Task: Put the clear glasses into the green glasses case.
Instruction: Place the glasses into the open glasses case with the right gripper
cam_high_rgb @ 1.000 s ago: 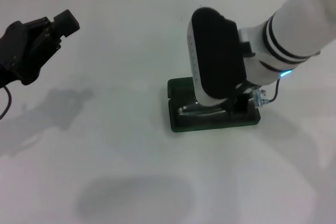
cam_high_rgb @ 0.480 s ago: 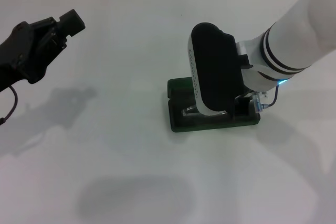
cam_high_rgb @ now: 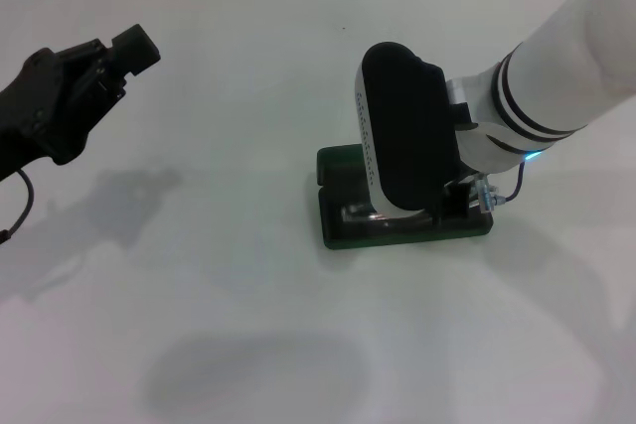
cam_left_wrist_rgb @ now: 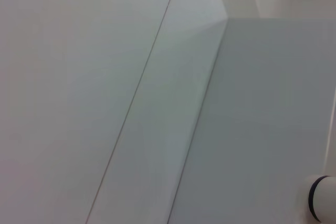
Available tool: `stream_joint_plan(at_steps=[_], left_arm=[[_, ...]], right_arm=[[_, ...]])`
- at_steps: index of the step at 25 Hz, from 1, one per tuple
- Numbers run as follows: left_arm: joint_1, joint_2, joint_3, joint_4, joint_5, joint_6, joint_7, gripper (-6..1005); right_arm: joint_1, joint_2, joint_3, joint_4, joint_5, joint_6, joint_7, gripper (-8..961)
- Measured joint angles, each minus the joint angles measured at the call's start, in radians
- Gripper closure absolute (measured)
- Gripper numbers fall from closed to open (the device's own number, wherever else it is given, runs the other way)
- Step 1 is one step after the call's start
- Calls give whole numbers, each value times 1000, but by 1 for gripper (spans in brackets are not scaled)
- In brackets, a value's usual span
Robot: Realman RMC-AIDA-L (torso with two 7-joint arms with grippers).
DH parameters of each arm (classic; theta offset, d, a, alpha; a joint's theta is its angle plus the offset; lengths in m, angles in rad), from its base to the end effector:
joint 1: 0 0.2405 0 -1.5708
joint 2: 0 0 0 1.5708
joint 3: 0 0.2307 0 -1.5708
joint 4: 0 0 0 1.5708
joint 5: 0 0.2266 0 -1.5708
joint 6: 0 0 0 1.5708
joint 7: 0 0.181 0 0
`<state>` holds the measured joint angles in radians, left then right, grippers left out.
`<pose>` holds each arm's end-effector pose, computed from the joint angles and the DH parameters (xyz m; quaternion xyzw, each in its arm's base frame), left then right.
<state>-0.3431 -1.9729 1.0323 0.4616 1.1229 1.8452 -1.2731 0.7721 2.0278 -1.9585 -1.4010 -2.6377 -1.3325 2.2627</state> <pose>-0.2172 0.2968 0.0463 -0.8151 -0.1867 -0.5329 0.1292 0.0895 0.3517 -0.1002 -0.9394 -0.1463 -0.2785 0.1364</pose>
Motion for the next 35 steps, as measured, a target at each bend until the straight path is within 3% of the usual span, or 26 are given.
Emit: stream_joint_plan(at_steps=[7, 27, 35], left_arm=[[4, 0, 0, -1, 0, 0, 0, 969], [12, -1, 0, -3, 0, 0, 0, 969], [15, -1, 0, -3, 0, 1, 0, 970]], right_arm=[[-8, 0, 0, -3, -2, 14, 0, 839], [-19, 0, -27, -45, -4, 23, 0, 840], [-119, 0, -37, -187, -4, 0, 15, 842]])
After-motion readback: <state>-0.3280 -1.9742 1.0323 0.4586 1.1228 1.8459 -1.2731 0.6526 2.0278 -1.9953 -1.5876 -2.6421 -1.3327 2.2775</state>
